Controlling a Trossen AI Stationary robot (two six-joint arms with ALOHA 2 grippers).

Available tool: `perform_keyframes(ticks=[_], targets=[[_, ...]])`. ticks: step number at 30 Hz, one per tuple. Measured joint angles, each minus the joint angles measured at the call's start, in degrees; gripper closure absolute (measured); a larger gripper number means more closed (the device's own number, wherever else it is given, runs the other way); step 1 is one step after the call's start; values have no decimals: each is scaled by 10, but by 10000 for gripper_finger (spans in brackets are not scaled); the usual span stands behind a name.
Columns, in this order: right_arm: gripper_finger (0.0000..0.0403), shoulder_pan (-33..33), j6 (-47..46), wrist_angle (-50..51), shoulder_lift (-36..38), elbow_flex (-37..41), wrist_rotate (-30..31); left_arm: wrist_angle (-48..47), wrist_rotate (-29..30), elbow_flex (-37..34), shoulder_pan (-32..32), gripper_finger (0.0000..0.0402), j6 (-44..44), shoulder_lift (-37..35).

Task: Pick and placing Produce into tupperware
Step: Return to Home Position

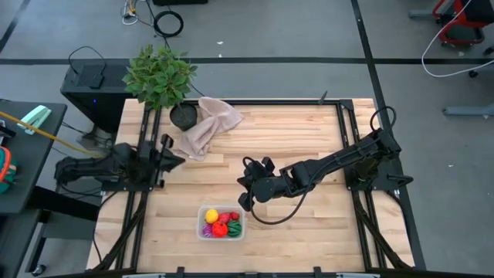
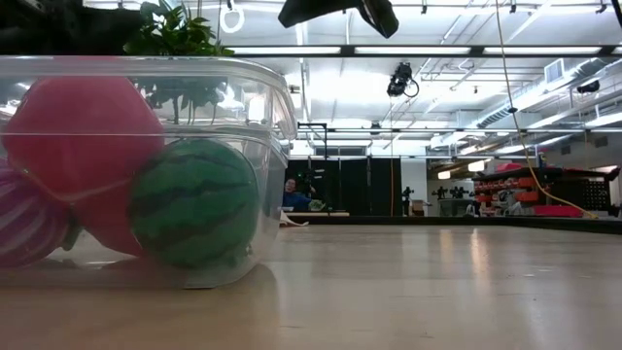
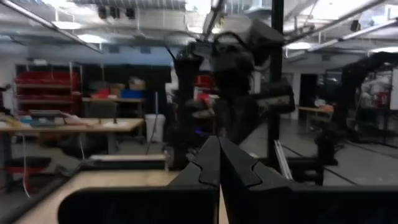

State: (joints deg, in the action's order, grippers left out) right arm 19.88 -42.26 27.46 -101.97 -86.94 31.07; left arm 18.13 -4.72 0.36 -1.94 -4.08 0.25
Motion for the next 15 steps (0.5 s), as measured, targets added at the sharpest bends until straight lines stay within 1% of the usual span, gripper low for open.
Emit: perform_keyframes(ticks=[4, 7, 11, 12, 15], targets=[[400, 0, 0, 0, 0, 0, 0, -16, -2, 0, 13, 398, 12, 0], [401, 0, 0, 0, 0, 0, 0, -42, -22, 0, 16, 398, 29, 0], [400, 0, 2, 0, 0, 0, 0, -120, -51, 0, 16, 391, 4, 0], [400, 0, 3, 0, 0, 0, 0, -140, -51, 0, 16, 390, 2, 0], [401, 0, 4, 0, 0, 0, 0, -151, -32, 1, 15, 396, -18, 3]])
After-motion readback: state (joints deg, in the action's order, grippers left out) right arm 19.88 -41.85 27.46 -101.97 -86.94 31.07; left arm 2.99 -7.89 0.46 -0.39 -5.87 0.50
